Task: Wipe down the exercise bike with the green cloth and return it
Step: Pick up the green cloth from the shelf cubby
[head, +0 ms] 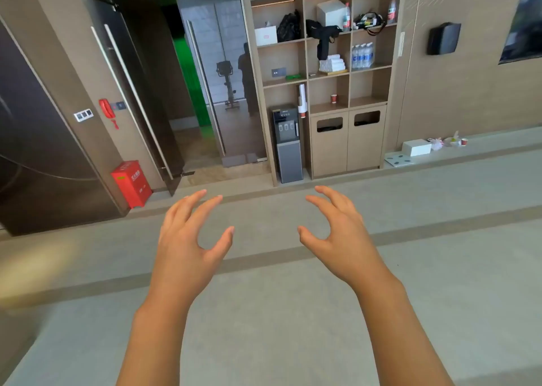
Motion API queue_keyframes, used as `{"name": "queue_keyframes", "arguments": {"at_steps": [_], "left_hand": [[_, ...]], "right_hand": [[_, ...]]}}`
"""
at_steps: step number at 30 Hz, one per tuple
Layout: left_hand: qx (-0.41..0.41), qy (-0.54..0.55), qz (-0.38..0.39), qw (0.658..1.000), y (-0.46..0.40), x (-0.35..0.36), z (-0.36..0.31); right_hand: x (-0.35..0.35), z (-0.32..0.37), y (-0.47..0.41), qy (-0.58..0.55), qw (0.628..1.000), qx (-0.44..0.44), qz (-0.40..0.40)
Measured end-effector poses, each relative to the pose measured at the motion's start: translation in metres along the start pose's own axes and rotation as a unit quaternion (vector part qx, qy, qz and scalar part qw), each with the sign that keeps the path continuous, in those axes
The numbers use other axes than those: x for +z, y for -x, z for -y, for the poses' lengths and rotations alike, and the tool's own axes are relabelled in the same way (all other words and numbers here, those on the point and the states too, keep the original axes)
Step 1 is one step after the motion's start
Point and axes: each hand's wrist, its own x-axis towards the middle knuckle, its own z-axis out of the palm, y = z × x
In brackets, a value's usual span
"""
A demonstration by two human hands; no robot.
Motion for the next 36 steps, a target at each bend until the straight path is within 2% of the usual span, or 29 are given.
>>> {"name": "queue_keyframes", "arguments": {"at_steps": [10, 19, 26, 36], "left_hand": [[-0.019, 0.047, -0.006, 0.999, -0.096, 0.034, 0.102], [-0.049, 0.071, -0.001, 0.996, -0.138, 0.063, 0.189], [-0.068, 0.078, 0.001, 0.995, -0.179, 0.1, 0.22], [-0.063, 0.048, 0.006, 0.997, -0.288, 0.183, 0.229]], "right_hand": [[0.068, 0.018, -0.117, 0.016, 1.0, 0.005, 0.011], [0.135, 0.024, -0.194, 0.037, 0.999, -0.002, 0.032], [0.163, 0.0, -0.251, 0.044, 0.998, 0.001, 0.05], [0.177, -0.081, -0.373, 0.013, 0.999, -0.016, 0.041]]}}
